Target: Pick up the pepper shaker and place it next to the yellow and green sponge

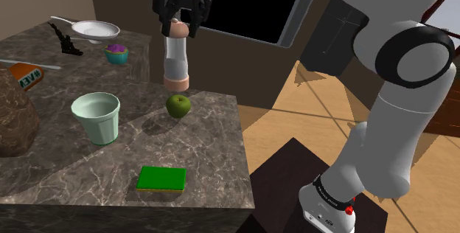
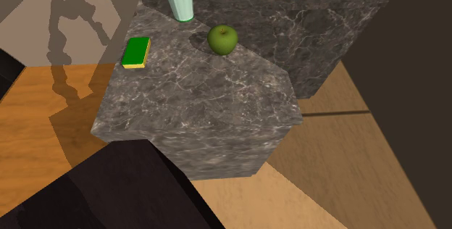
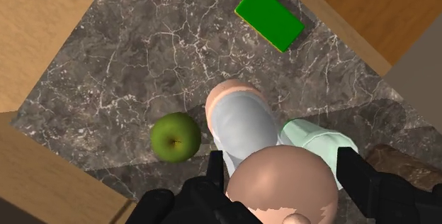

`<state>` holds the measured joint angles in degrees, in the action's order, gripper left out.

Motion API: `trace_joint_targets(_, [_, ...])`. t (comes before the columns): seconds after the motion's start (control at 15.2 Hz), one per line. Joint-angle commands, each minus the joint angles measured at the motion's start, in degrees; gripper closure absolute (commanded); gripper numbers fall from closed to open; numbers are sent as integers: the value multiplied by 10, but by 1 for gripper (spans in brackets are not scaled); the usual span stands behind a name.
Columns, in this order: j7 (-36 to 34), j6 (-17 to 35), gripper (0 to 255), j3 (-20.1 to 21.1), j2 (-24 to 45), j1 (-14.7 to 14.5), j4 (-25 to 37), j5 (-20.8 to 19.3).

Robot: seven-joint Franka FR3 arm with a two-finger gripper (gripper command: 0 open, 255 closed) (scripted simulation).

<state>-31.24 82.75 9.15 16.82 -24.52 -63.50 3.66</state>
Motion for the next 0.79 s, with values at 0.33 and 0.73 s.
trace_joint_targets(0.33, [-79, -32, 255, 20, 94, -70, 132, -27])
trace_joint_targets(0.73, [-72, 42, 255, 20, 51, -59, 15, -19])
